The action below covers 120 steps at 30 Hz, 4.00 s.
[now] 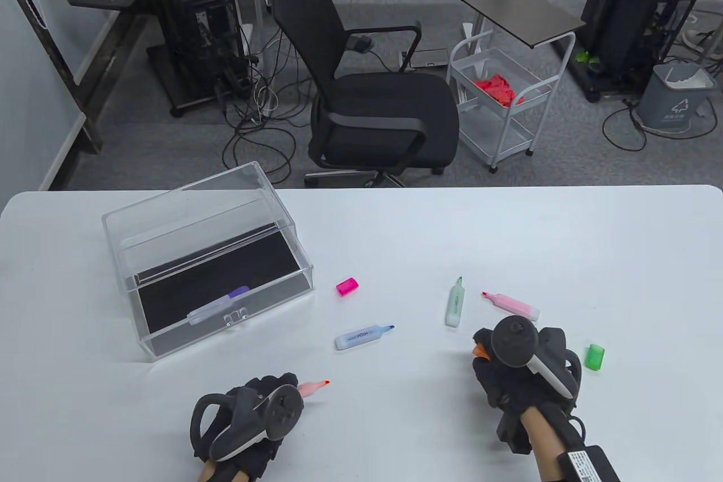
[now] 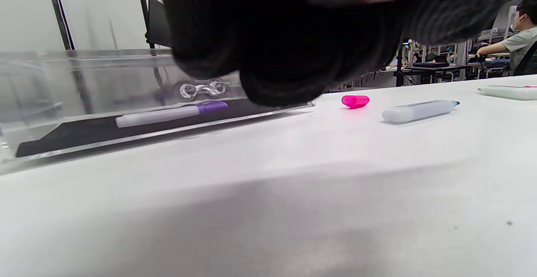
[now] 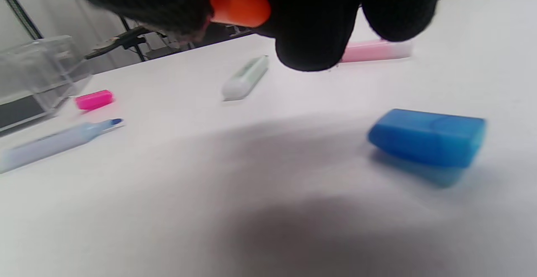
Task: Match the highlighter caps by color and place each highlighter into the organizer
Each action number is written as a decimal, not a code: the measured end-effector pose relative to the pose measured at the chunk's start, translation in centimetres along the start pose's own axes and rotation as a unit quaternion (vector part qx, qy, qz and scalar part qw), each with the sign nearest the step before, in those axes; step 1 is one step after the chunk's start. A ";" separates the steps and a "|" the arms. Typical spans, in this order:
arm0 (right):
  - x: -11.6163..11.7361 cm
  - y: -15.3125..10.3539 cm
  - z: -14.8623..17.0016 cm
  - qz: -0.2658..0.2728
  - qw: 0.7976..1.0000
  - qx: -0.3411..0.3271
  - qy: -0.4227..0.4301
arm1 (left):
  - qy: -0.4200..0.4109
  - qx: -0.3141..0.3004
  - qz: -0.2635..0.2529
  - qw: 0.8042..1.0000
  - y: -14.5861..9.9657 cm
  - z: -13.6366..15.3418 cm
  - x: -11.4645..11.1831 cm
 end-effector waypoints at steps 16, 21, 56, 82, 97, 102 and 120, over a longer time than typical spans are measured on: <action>0.4 -1.9 -13.7 0.000 0.984 -0.171 -0.043 | 0.026 -0.015 0.000 1.000 0.0 -1.0 -0.3; 1.1 -2.5 -16.9 -0.007 0.977 -0.203 -0.066 | 0.032 -0.017 0.000 0.999 0.1 -1.2 -0.4; 5.1 -2.4 -18.7 -0.046 0.912 -0.282 0.295 | -0.027 -0.056 -0.006 0.998 -0.6 -2.3 0.4; 3.5 -3.9 -20.0 0.015 0.912 -0.290 0.288 | -0.060 -0.079 -0.061 0.993 -1.3 -2.8 1.6; 3.0 -3.2 -18.8 0.020 0.971 -0.206 0.121 | -0.033 -0.031 -0.048 0.998 0.1 -1.8 0.4; 1.9 -3.6 -17.4 0.036 0.986 -0.156 0.037 | -0.033 0.001 -0.037 0.999 0.4 -0.3 0.1; 2.7 -3.6 -13.0 0.068 0.996 -0.051 -0.010 | -0.023 0.021 -0.018 0.999 1.4 -0.2 0.2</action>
Point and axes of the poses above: the tracker on the back of each hand, its own z axis roughly to the little-finger side, its own y axis roughly from the wrist to the fingertips, x = y × z, the point moved 3 cm from there along y, roughly from the wrist to the fingertips, and after that the axes turned 12 degrees about -y, right-handed, at the moved point
